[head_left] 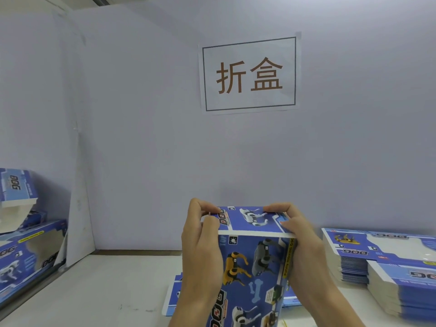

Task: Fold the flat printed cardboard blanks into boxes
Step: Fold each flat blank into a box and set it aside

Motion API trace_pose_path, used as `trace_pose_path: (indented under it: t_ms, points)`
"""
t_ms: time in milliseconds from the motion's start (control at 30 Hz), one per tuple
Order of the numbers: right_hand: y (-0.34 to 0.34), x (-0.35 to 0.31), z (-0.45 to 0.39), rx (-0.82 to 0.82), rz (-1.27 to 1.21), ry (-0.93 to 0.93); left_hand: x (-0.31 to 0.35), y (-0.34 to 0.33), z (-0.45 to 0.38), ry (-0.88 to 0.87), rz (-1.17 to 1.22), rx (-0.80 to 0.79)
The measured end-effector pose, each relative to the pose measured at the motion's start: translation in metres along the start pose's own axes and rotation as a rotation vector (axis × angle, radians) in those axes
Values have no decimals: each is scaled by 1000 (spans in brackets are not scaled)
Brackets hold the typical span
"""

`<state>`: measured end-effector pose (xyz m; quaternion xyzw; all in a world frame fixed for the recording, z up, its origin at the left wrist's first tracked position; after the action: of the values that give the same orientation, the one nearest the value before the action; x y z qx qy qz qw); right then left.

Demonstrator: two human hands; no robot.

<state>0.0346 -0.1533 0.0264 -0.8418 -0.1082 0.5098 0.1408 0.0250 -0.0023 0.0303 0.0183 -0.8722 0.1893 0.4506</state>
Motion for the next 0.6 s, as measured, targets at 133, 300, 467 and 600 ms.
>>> trace_pose_path:
  t_ms: [133, 300, 467, 600]
  points:
    - [-1, 2, 0, -32, -11, -21, 1, 2, -2, -8, -12, -7]
    - [5, -2, 5, -99, -104, -19, 1, 2, -3, 2, 14, -25]
    - [9, -13, -15, -168, 112, 59, 1, 1, -3, -18, 38, -91]
    - [20, -6, -2, -173, 168, 29, 3, 1, -3, 22, 130, -176]
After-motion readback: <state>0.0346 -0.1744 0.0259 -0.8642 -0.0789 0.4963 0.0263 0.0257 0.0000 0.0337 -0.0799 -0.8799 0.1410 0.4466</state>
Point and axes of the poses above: each hand's wrist, its own z-axis away from the middle knuckle, its own y-axis out of the back of the hand, x = y × z, the point moved 1 cm from there along -z, towards the middle knuckle, and after that the axes turned 7 degrees about x, right-handed, at the moved point
